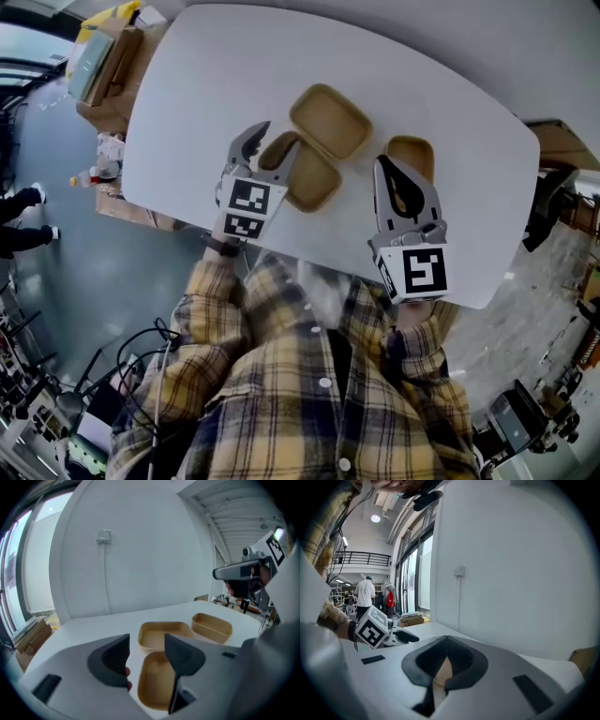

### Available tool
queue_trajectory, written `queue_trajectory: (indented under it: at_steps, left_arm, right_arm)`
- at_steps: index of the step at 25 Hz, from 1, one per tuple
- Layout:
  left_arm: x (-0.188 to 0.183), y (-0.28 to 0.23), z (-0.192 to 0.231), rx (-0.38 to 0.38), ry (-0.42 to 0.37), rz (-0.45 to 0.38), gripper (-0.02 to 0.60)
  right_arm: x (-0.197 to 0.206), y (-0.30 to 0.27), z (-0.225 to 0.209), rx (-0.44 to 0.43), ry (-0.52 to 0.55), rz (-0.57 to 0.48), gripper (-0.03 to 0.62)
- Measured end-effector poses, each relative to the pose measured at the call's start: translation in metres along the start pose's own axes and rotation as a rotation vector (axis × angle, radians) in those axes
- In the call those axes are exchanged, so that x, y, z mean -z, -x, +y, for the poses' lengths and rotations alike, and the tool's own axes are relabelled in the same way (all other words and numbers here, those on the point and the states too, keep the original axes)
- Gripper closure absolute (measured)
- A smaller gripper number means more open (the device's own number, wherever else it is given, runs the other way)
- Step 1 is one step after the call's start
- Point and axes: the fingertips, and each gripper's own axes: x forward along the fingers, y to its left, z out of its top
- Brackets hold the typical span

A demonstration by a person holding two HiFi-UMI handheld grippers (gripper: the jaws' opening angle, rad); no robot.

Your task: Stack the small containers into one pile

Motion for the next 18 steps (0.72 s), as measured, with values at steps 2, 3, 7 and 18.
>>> queue_trajectory:
  at_steps: [2,3,7,18]
  left_arm:
    - [0.019,-0.002,0.006,0.039,0.002,0.068,0.37]
    - [0.028,-0.003,0.007,0.064,0.006,0.101,0.37]
    - [0.056,-0.01,0.006,0.139,0.009,0.204,0.37]
    - [0.098,-0.018,-0.003,0.188,-0.033,0.39,0.393]
  right_arm:
    - [0.001,-0.001,0.005,-0.009,-0.005,0.007,0.58]
    - [0.002,0.0,0.007,-0.011,-0.006,0.011,0.58]
    - [0.005,0.002,0.012,-0.014,-0.008,0.028,0.58]
    - [0.013,0.007,0.017,-0.007,-0.01,0.047,0.58]
